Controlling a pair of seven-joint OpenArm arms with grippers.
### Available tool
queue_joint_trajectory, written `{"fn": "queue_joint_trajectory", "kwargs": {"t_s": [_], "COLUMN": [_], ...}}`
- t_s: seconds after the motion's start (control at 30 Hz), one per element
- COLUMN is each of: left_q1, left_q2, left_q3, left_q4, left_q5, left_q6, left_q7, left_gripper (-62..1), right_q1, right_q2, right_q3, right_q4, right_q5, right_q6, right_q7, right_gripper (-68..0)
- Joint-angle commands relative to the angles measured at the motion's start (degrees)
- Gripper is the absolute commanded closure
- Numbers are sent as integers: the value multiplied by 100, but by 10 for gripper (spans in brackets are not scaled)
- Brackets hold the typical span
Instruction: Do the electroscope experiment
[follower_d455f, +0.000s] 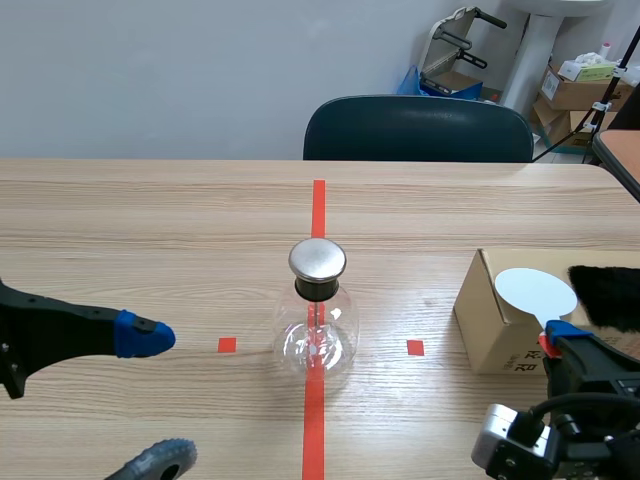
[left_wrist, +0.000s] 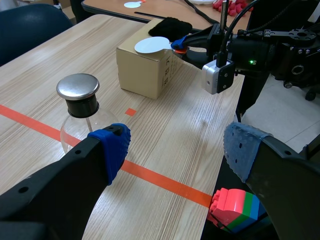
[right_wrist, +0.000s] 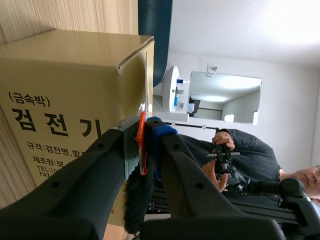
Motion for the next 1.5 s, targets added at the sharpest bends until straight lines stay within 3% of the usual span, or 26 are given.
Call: {"fn": "queue_joint_trajectory", "kwargs": {"t_s": [0.0, 0.4, 0.6, 0.8, 1.07, 1.27, 1.47], "left_q1": [-2, -2, -4, -103, -601, -1246, -1897], "left_q2": [57, 57, 59, 450, 1128, 1641, 2164], "left_q3": [-35, -35, -35, -35, 186, 758, 1276], "left_q4": [48, 48, 42, -205, -905, -1611, -2446], "left_q5": [-39, -33, -11, 70, 472, 988, 1281], "left_q6": [-7, 39, 177, 341, 348, 614, 966], "left_q7": [-68, -35, -17, -22, -44, -33, -17], "left_gripper": [-417, -417, -414, -223, -85, -34, -34], "right_q1": [35, 31, 153, 376, 949, 1228, 1257], "right_q2": [76, 76, 76, 24, 11, -9, -122], "right_q3": [74, 74, 74, -98, -1086, -1620, -1786], "right_q4": [48, 48, 326, 811, 833, 807, 678], "right_q5": [0, 0, 13, -92, -826, -1353, -1639], "right_q6": [-81, -92, -605, -597, -599, -544, -291], "right_q7": [-22, -20, -85, -232, -1410, -2109, -2345], "right_gripper": [-13, -13, -15, -15, -15, -15, -15]}}
